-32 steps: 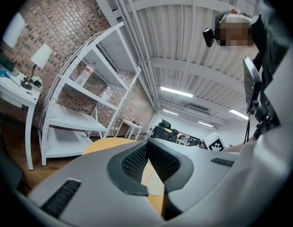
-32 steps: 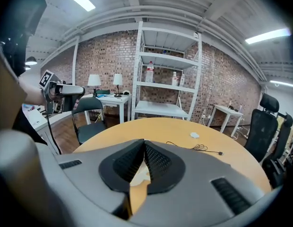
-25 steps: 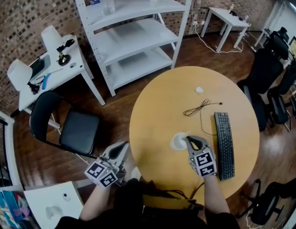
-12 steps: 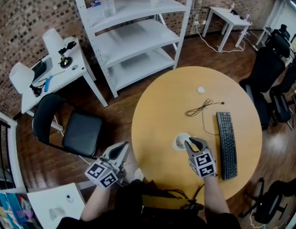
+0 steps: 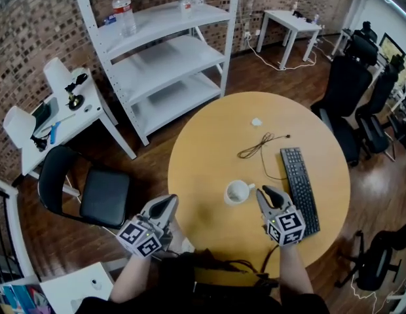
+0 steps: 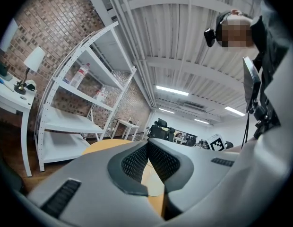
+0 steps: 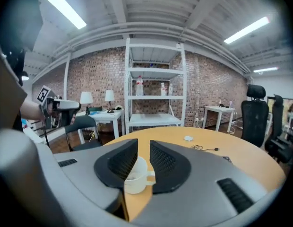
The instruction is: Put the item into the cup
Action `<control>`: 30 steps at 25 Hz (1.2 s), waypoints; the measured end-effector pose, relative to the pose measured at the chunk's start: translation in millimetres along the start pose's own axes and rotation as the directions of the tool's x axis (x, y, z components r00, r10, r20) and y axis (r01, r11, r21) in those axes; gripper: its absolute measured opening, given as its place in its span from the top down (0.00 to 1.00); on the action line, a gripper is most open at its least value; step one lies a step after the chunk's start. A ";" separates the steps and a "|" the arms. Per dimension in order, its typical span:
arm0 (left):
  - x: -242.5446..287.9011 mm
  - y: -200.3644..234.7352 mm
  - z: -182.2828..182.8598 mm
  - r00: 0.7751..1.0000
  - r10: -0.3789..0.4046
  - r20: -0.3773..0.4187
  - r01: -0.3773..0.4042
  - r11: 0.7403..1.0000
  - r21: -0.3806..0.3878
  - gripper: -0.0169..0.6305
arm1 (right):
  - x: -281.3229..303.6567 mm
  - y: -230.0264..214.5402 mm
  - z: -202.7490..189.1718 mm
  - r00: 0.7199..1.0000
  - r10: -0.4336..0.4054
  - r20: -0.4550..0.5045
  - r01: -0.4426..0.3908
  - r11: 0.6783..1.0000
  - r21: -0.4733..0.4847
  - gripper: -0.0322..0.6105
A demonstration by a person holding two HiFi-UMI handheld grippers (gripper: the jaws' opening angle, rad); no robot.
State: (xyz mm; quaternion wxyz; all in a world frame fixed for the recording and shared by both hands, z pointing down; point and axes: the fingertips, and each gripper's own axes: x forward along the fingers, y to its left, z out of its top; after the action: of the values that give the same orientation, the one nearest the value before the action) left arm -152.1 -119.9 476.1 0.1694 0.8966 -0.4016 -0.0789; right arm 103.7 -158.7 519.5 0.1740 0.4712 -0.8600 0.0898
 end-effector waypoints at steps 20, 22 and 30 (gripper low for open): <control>88.7 -104.6 -19.3 0.933 -0.354 -0.067 0.358 0.932 0.059 0.97 | -228.9 -74.6 -41.7 0.835 -0.507 0.212 0.469 0.858 0.209 0.93; 91.3 -112.1 -17.8 0.928 -0.367 -0.063 0.371 0.926 0.072 0.97 | -237.8 -75.0 -43.7 0.821 -0.525 0.224 0.484 0.848 0.216 0.93; 90.8 -118.8 -22.2 0.925 -0.371 -0.078 0.376 0.924 0.066 0.97 | -235.9 -71.7 -49.6 0.831 -0.521 0.195 0.490 0.852 0.186 0.94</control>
State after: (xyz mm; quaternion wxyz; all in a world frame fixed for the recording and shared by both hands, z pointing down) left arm -3.2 -108.7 452.7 0.1282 0.9647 -0.2206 -0.0647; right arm 291.7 2.2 474.1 0.0565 0.6995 -0.7114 0.0385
